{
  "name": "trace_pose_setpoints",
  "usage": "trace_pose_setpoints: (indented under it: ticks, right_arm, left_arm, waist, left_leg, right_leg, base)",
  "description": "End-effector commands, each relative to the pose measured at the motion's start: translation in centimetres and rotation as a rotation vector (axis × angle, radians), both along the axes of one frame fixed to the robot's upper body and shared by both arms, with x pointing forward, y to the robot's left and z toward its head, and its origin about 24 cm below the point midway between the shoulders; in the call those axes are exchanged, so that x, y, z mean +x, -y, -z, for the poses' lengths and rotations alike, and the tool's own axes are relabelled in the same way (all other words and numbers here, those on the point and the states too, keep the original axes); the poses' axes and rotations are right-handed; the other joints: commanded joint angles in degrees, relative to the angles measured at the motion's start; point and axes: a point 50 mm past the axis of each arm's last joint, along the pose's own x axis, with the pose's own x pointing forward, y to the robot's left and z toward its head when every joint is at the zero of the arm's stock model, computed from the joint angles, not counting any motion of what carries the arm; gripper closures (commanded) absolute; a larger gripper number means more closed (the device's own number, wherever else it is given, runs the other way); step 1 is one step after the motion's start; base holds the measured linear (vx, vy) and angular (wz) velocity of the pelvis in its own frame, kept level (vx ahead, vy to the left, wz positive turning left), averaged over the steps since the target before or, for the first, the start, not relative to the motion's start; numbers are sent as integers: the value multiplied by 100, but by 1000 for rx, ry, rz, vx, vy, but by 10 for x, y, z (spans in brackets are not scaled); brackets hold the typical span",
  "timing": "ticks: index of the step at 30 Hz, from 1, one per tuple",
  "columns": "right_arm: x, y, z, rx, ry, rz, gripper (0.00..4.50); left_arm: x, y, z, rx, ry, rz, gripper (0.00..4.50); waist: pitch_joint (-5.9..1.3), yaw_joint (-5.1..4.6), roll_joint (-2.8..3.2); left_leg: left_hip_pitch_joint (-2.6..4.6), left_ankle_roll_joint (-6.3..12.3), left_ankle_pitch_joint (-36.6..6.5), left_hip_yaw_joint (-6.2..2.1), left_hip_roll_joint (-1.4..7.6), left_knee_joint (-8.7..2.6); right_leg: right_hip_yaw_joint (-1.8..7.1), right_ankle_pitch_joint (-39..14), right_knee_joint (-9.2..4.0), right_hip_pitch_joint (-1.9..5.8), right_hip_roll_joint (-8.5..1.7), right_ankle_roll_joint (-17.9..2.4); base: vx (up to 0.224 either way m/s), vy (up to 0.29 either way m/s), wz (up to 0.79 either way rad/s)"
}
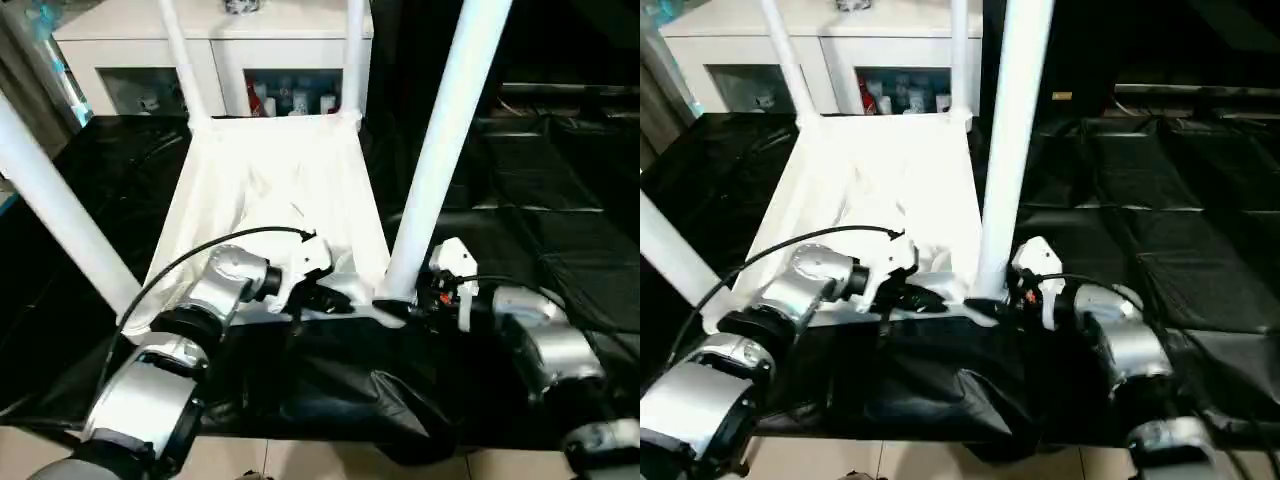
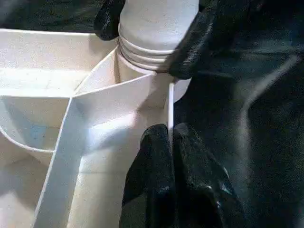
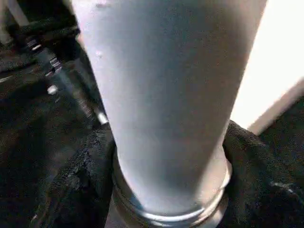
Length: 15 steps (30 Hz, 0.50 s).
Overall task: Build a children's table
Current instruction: Rotate leg to tighten
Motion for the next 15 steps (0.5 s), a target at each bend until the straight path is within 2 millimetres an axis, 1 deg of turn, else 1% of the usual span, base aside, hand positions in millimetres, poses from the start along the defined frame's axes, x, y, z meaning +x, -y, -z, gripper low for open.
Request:
trace_pose_setpoints:
  ticks: [1, 2, 3, 4, 5, 6, 7, 8, 9, 10, 11, 12, 13, 14, 15]
  right_arm:
    - [-3, -17, 15, 7, -39, 43, 176]
    - [-1, -20, 20, 0, -40, 101, 176]
    - [3, -24, 24, -15, -50, 196, 176]
    - [3, -24, 24, -15, -50, 196, 176]
    - [5, -26, 27, -26, -58, 257, 176]
    - [11, -31, 30, -48, -60, 353, 176]
    - [11, -31, 30, -51, -60, 365, 176]
    - [17, -39, 32, -69, -65, 458, 176]
    - [19, -44, 32, -74, -67, 488, 176]
    - [20, -46, 32, -77, -67, 500, 176]
    - [21, -51, 31, -77, -63, 500, 176]
    - [23, -56, 30, -73, -53, 496, 176]
    - [23, -58, 29, -71, -50, 495, 176]
    - [23, -61, 27, -53, -41, 487, 120]
    - [23, -61, 27, -53, -41, 487, 106]
  left_arm:
    - [8, 16, -5, -67, 43, -133, 450]
    - [11, 22, -6, -60, 58, -180, 450]
    - [13, 29, -6, -55, 70, -234, 450]
    - [13, 29, -6, -55, 70, -234, 450]
    - [15, 33, -6, -53, 75, -265, 450]
    - [16, 41, -7, -49, 82, -309, 450]
    - [16, 42, -7, -49, 82, -315, 450]
    - [17, 50, -7, -41, 96, -360, 450]
    - [17, 54, -7, -37, 104, -376, 450]
    - [16, 56, -6, -34, 107, -382, 450]
    - [16, 58, -6, -32, 111, -391, 450]
    - [16, 60, -6, -29, 116, -398, 450]
    - [16, 61, -6, -29, 117, -399, 450]
    - [16, 62, -5, -29, 119, -404, 450]
    - [16, 62, -5, -29, 119, -404, 450]
  waist:
    - [-275, -40, -131]
    - [-279, -49, -136]
    - [-276, -64, -134]
    - [-266, -88, -132]
    - [-273, -107, -147]
    - [-271, -122, -92]
    - [-267, -155, -109]
    - [-274, -184, -112]
    - [-276, -216, -109]
    - [-280, -217, -25]
    - [-285, -238, -73]
    - [-300, -232, -74]
    - [-305, -236, -77]
    - [-312, -232, -97]
    - [-310, -226, -85]
  left_leg:
    - [123, 301, -1711, -97, 220, -407]
    - [132, 252, -1751, -105, 214, -407]
    - [147, 219, -1807, -110, 208, -412]
    - [158, 148, -1929, -117, 191, -419]
    - [144, 142, -1927, -134, 191, -427]
    - [153, 153, -1974, -138, 186, -428]
    - [139, 139, -1987, -131, 188, -432]
    - [141, 95, -2030, -144, 178, -437]
    - [139, 58, -2063, -148, 174, -441]
    - [139, 38, -2059, -163, 174, -446]
    - [129, 73, -2055, -149, 169, -439]
    - [141, 120, -2014, -137, 168, -425]
    - [121, 153, -1960, -139, 163, -422]
    - [108, 229, -1852, -125, 158, -410]
    - [108, 297, -1786, -117, 158, -404]
  right_leg:
    - [129, -1950, -439, 186, -281, -1222]
    - [128, -2034, -447, 184, -291, -1189]
    - [128, -2125, -461, 175, -289, -1167]
    - [124, -2349, -485, 158, -282, -1104]
    - [124, -2407, -493, 176, -283, -1031]
    - [127, -2391, -505, 162, -279, -1006]
    - [129, -2357, -505, 157, -268, -1007]
    - [120, -2371, -503, 156, -269, -1001]
    - [120, -2368, -497, 152, -263, -1001]
    - [119, -2332, -492, 164, -272, -998]
    - [117, -2188, -511, 167, -255, -995]
    - [126, -1989, -497, 162, -252, -1034]
    - [124, -1879, -481, 182, -254, -1063]
    - [122, -1711, -472, 198, -252, -1095]
    - [120, -1651, -471, 198, -261, -1130]
  base:
    - [0, 0, 0]
    - [0, 0, 0]
    - [0, 0, 0]
    - [0, 0, 0]
    - [0, 0, 0]
    - [0, 0, 0]
    - [0, 0, 0]
    - [0, 0, 0]
    - [0, 0, 0]
    - [0, 0, 0]
    - [0, 0, 0]
    - [0, 0, 0]
    - [0, 0, 0]
    - [0, 0, 0]
    - [0, 0, 0]
